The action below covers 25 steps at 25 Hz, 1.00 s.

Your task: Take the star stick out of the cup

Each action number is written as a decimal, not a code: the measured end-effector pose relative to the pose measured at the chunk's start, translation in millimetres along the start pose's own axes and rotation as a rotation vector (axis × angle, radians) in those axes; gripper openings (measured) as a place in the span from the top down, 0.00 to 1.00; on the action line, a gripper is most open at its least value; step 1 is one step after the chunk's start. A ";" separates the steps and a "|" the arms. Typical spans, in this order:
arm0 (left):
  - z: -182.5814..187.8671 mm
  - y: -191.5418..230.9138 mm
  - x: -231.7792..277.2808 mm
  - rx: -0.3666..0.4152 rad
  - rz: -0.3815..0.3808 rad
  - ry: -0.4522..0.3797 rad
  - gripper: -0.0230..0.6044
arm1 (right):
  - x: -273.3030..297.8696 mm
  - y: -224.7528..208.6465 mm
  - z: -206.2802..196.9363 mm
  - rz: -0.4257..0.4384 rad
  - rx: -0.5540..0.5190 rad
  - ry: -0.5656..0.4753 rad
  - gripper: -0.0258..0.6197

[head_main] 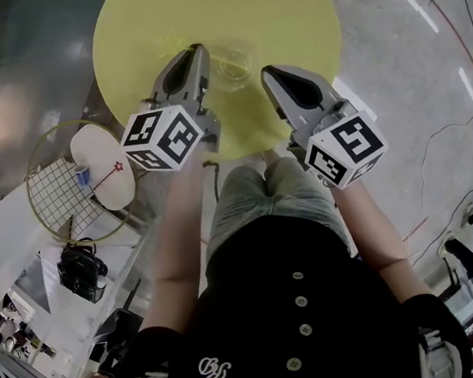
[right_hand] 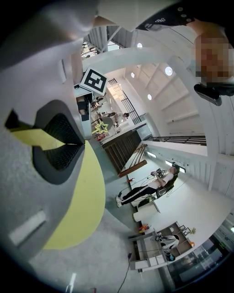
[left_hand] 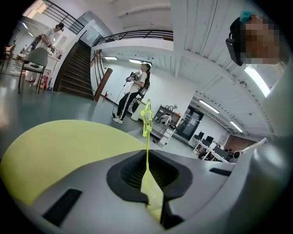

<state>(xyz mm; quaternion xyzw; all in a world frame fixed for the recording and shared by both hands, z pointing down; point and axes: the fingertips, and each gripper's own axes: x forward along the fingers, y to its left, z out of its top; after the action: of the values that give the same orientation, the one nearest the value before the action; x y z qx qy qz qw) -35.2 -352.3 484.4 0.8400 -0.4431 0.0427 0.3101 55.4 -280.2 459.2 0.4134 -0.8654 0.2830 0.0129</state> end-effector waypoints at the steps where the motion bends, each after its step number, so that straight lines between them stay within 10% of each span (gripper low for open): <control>1: 0.5 -0.9 0.0 0.000 -0.001 -0.001 0.92 | -0.3 -0.1 1.3 0.001 -0.003 -0.002 0.95; 25: 36.2 -29.5 -19.3 0.044 -0.063 -0.102 0.93 | -17.9 12.9 45.4 0.021 -0.125 -0.082 0.95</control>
<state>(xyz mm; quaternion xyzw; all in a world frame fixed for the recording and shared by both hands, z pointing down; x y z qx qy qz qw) -31.4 -346.4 434.4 0.8614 -0.4305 -0.0004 0.2696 67.5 -283.9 410.3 0.4140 -0.8854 0.2112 0.0006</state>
